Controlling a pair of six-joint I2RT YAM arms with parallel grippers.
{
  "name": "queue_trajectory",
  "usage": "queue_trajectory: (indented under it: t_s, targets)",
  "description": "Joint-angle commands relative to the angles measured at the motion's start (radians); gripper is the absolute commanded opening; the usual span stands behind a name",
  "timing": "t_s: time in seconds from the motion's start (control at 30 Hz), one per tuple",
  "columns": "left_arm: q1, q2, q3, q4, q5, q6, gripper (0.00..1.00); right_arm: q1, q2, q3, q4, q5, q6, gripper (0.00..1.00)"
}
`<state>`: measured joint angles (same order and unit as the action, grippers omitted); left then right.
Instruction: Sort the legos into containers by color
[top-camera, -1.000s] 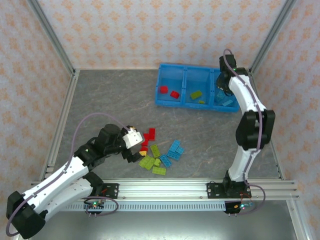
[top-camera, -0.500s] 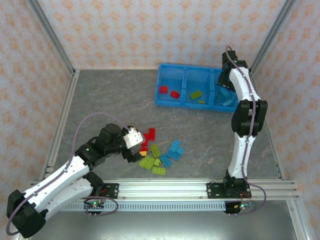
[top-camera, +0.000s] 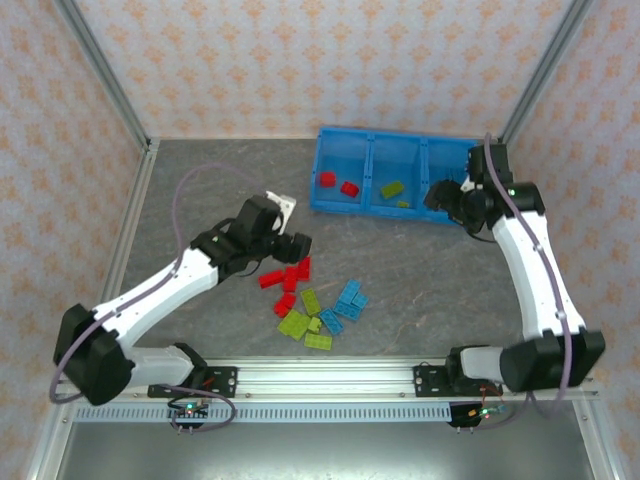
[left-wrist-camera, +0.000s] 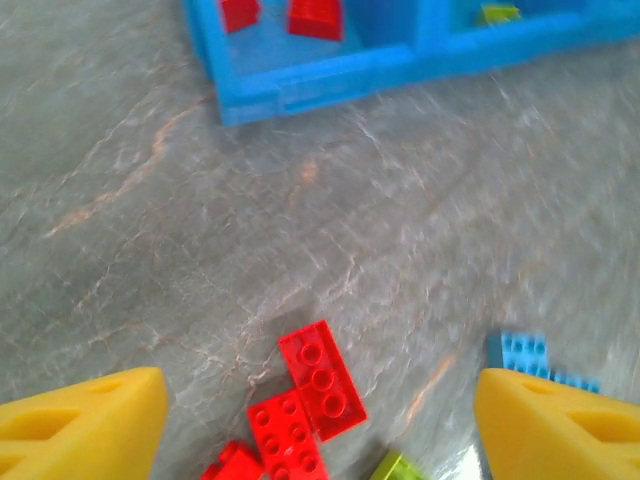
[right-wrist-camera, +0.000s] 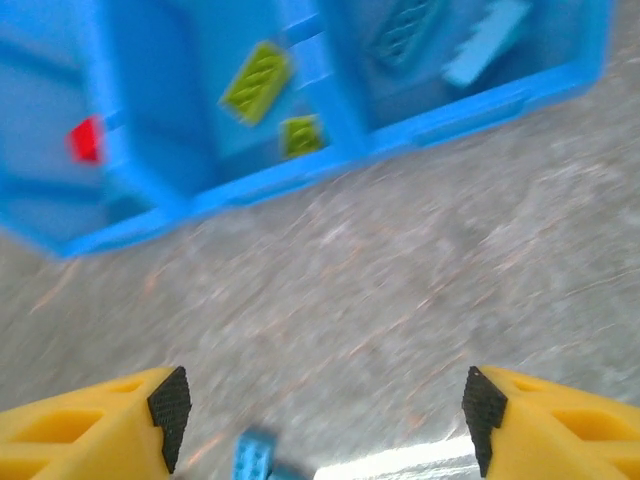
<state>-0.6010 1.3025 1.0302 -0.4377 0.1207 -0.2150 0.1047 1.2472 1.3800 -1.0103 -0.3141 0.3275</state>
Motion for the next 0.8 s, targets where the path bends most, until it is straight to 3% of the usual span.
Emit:
queue_trajectory:
  t_s: [0.0,0.17,0.47,0.77]
  targets:
    - [-0.028,0.125,0.112,-0.168,-0.104,-0.236,0.79,0.072,-0.058,-0.086,-0.019,-0.101,0.068,0.78]
    - [-0.075,0.345,0.264,-0.288,-0.151,-0.346,0.76,0.115,-0.137,-0.216,0.023,-0.138,0.11,0.85]
    - [-0.102,0.585,0.347,-0.32,-0.183,-0.42,0.7,0.116,-0.144,-0.225,-0.005,-0.136,0.085,0.89]
    - [-0.105,0.666,0.328,-0.279,-0.187,-0.432,0.45,0.117,-0.153,-0.219,-0.032,-0.155,0.084,0.9]
